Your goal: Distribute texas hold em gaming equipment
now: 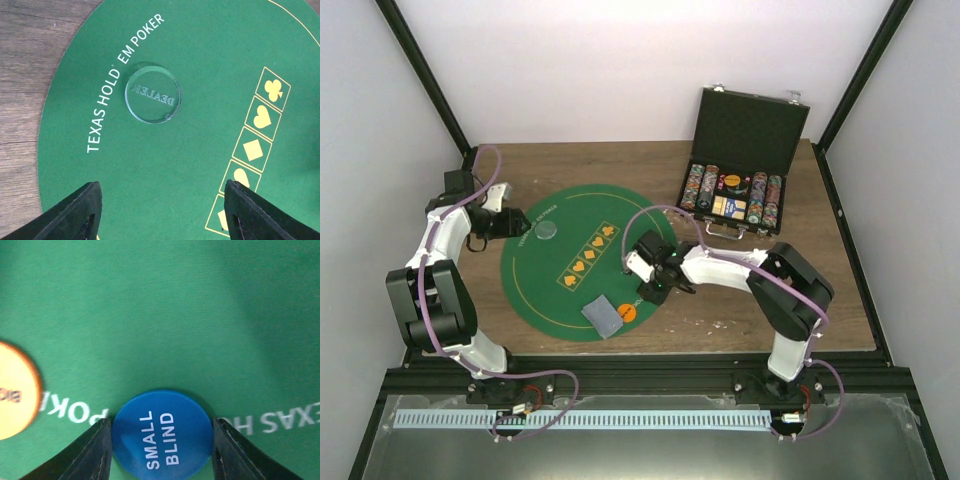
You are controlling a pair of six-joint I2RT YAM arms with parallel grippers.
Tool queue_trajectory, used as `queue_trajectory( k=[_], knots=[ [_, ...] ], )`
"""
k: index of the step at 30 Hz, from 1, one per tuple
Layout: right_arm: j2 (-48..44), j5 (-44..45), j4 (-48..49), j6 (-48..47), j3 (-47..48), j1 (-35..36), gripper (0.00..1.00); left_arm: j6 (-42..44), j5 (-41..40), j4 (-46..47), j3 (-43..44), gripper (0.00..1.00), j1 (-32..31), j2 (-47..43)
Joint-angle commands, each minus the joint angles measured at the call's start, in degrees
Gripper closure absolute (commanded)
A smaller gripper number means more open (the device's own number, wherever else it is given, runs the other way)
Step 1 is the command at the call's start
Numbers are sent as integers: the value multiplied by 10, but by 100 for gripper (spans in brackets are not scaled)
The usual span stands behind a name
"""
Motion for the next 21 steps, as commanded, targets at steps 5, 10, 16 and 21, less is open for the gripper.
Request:
queue_trajectory(
  k=[5, 10, 16, 21],
  knots=[
    [94, 38, 22, -3, 110, -86, 55, 6, 3, 3, 4, 32, 0, -9],
    [168, 46, 27, -7, 214, -133, 55, 7, 4, 4, 2, 32, 0, -13],
    [242, 68, 6, -18, 319, -156, 55, 9, 1, 5, 1, 32, 0, -13],
    [261, 56, -13, -16, 350, -159, 42, 10, 0, 6, 2, 32, 0, -13]
  ],
)
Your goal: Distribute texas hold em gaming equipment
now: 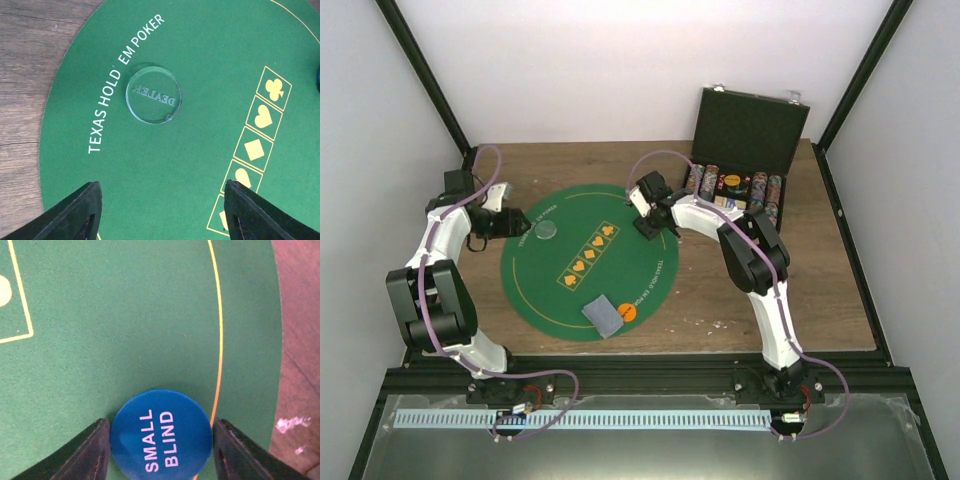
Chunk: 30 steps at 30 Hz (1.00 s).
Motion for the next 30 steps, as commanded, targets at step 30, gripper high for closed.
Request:
queue_trajectory(
  k=[30],
  knots=[
    [-277, -193, -2, 223, -243, 211, 0, 15, 15, -5, -5, 32, 0, -27]
  ],
)
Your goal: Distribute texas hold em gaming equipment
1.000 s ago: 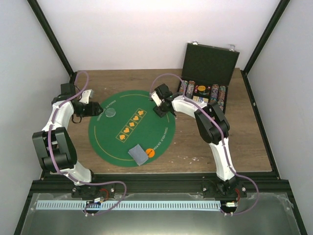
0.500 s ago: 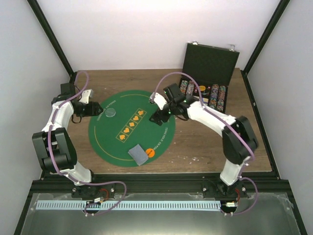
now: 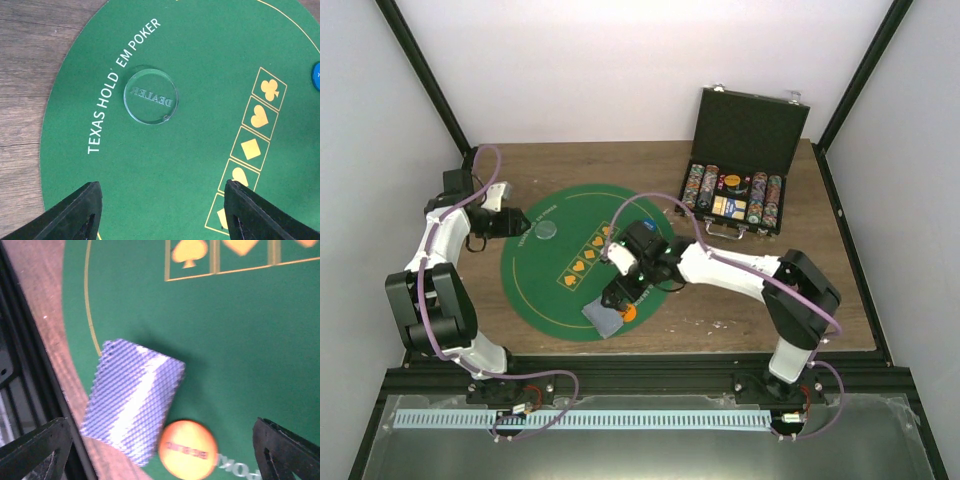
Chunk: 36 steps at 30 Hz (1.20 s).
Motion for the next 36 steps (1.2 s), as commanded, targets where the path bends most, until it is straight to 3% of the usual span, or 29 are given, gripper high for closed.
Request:
queue_trajectory(
  k=[1, 5, 10, 17, 21, 25, 29, 36],
  knots=[
    [-5, 47, 1, 75, 9, 50, 0, 11, 14, -2, -6, 32, 0, -17],
    [3, 85, -16, 86, 8, 71, 0, 11, 13, -1, -9, 32, 0, -18],
    [-38, 82, -34, 12, -31, 66, 6, 13, 14, 1, -13, 32, 0, -21],
    [-104, -32, 60, -290, -154, 36, 0, 11, 22, -5, -8, 32, 0, -18],
    [-92, -78, 107, -407, -160, -8, 0, 14, 25, -5, -11, 32, 0, -23],
    [-39, -118, 106, -459, -120, -52, 2, 13, 28, -6, -10, 32, 0, -20],
    [26, -130, 79, -492, -86, -54, 9, 17, 25, -6, -11, 32, 0, -21],
    [54, -122, 90, -506, -89, -50, 9, 19, 24, -2, -14, 33, 0, -16]
  ],
)
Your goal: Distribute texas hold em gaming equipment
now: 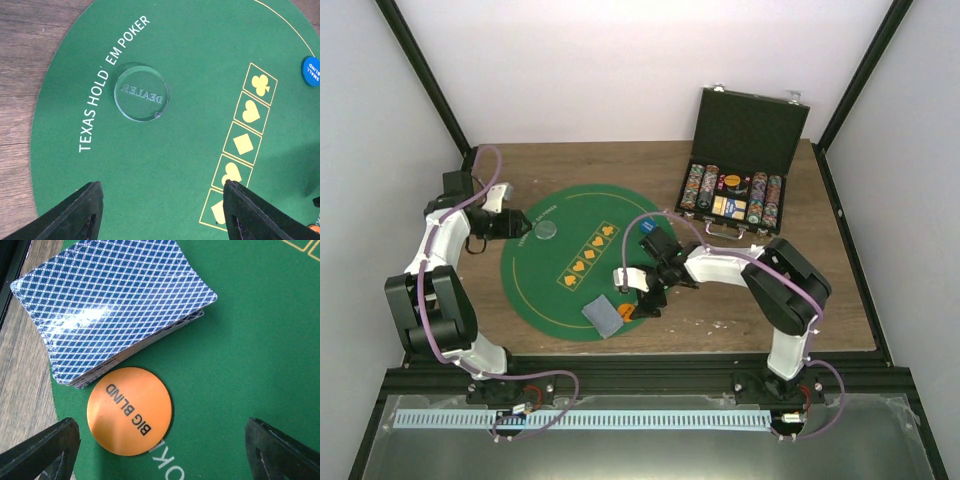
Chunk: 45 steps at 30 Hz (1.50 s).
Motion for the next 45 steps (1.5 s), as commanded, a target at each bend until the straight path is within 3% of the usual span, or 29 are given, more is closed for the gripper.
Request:
queue_trajectory(
  k=[1, 10, 15, 27, 33, 37, 45],
  knots=[
    [8, -10, 6, -34, 9, 8, 9, 9, 10, 1, -4, 33, -1, -5],
    [44, 19, 20, -25, 2, 33, 18, 10, 6, 1, -3, 33, 0, -3],
    [45, 73, 27, -2, -5, 33, 36, 10, 4, 1, -3, 34, 0, -2],
    [33, 130, 38, 43, -7, -17, 51, 10, 1, 2, -3, 34, 0, -1],
    [72, 122, 50, 75, 47, -19, 54, 10, 1, 2, -3, 34, 0, -1],
    [113, 128, 68, 115, 92, -19, 61, 11, -3, 1, -4, 34, 0, -3],
    [191, 98, 40, 153, 196, 13, 66, 14, -11, 2, -4, 34, 0, -5]
  ],
)
